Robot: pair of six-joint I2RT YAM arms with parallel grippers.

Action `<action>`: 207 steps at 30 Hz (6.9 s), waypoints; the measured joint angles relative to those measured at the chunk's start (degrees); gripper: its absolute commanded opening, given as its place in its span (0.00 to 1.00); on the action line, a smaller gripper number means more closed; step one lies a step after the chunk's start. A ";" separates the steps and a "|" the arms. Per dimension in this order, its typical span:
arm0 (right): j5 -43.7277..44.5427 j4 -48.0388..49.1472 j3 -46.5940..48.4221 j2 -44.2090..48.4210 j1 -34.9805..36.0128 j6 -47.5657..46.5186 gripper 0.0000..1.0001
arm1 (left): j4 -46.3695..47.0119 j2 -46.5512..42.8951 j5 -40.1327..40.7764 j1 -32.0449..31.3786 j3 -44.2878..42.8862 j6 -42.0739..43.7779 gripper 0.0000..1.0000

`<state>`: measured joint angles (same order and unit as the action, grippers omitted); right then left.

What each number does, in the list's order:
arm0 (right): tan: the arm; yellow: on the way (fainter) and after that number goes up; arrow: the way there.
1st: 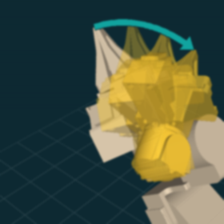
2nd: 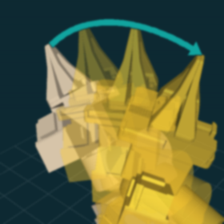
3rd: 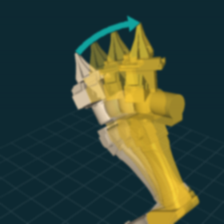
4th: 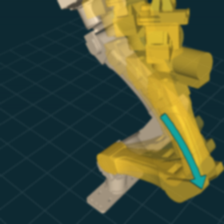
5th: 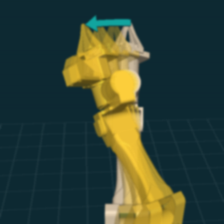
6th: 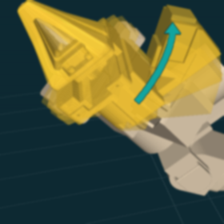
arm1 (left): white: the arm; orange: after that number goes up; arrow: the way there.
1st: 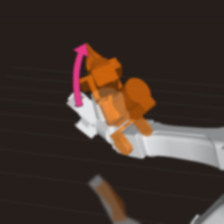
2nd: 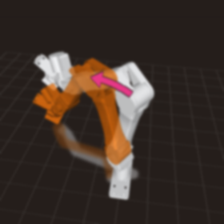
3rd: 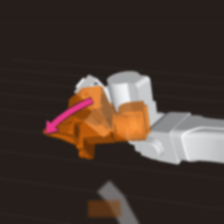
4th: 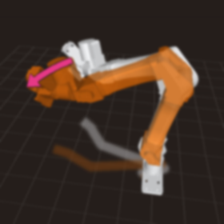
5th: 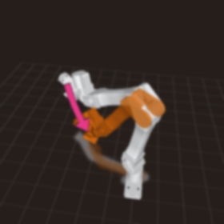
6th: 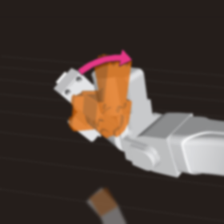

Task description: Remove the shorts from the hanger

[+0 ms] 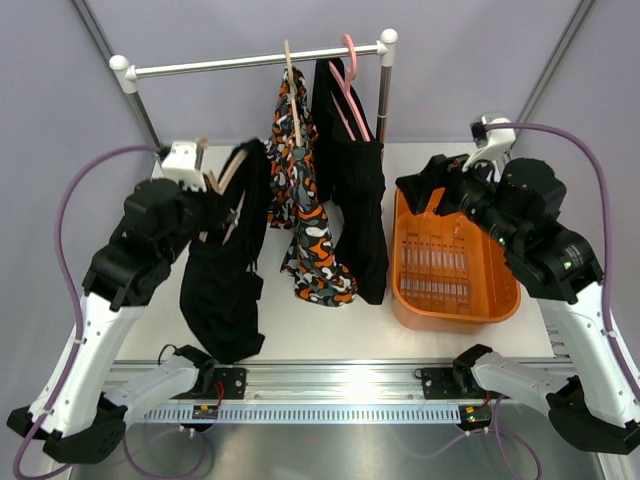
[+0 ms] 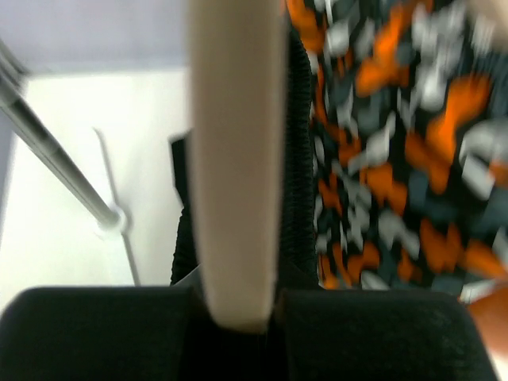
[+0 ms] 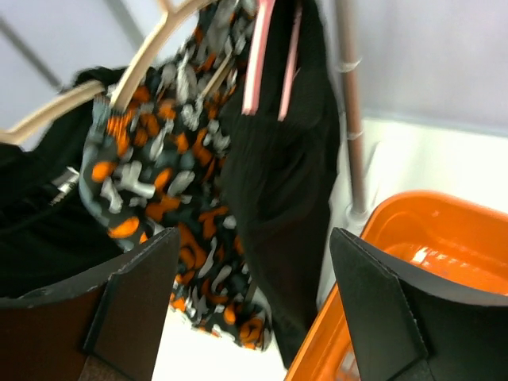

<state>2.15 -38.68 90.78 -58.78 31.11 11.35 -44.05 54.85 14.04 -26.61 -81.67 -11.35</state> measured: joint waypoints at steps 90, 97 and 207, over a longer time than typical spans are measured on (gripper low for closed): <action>20.59 -2.21 -5.92 -11.39 33.57 14.08 0.00 | 19.56 -32.04 -37.92 -4.76 20.70 -10.49 0.00; 23.82 -1.42 -2.47 -21.53 48.24 13.92 0.00 | 34.01 -28.52 -31.06 -4.76 25.62 -17.18 0.00; -3.39 -3.17 -21.31 17.22 -14.88 10.95 0.81 | 1.92 39.71 -12.85 19.06 -37.73 0.37 0.04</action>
<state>-1.23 -41.85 69.47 -41.56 16.23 22.31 -42.13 94.56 1.19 -7.55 -119.39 -10.98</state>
